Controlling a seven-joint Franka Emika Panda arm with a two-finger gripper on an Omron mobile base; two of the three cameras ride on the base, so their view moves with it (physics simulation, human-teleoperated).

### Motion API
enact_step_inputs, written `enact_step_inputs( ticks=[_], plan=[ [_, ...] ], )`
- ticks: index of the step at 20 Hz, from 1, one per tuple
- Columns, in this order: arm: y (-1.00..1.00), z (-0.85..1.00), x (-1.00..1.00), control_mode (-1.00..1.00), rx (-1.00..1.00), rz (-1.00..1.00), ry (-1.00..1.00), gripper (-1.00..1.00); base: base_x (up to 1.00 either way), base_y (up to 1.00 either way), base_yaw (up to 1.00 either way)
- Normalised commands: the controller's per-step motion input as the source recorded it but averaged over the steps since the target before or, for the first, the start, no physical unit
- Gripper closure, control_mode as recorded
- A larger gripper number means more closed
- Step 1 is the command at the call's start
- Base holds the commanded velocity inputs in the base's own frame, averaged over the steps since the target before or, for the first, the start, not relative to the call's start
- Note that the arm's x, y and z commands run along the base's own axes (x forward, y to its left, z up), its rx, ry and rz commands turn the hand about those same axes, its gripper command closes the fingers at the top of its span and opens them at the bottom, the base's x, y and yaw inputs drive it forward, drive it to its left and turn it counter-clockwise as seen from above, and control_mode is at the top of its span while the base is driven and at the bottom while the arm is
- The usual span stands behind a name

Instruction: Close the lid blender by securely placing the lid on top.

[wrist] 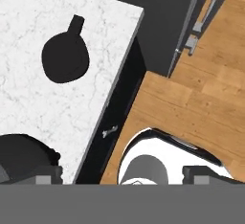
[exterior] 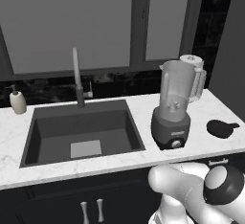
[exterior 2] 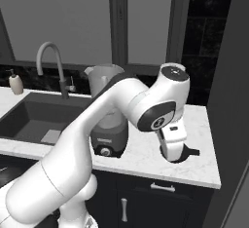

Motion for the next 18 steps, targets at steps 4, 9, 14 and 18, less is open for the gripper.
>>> enact_step_inputs(
  ticks=[4,9,14,18],
  plan=[
    [0.0,-0.06,0.3,-1.0,0.01,-0.08,0.0,-1.0,0.0,0.0,0.0],
    [0.0,-0.18,0.3,-1.0,0.0,-0.05,-0.03,-1.0,0.0,0.0,0.0],
    [0.0,-0.35,0.37,-1.0,-0.01,-0.08,0.0,-1.0,0.0,0.0,0.0],
    [0.0,-0.29,0.57,-1.0,-0.04,-0.12,0.0,-1.0,0.0,0.0,0.0]
  ],
)
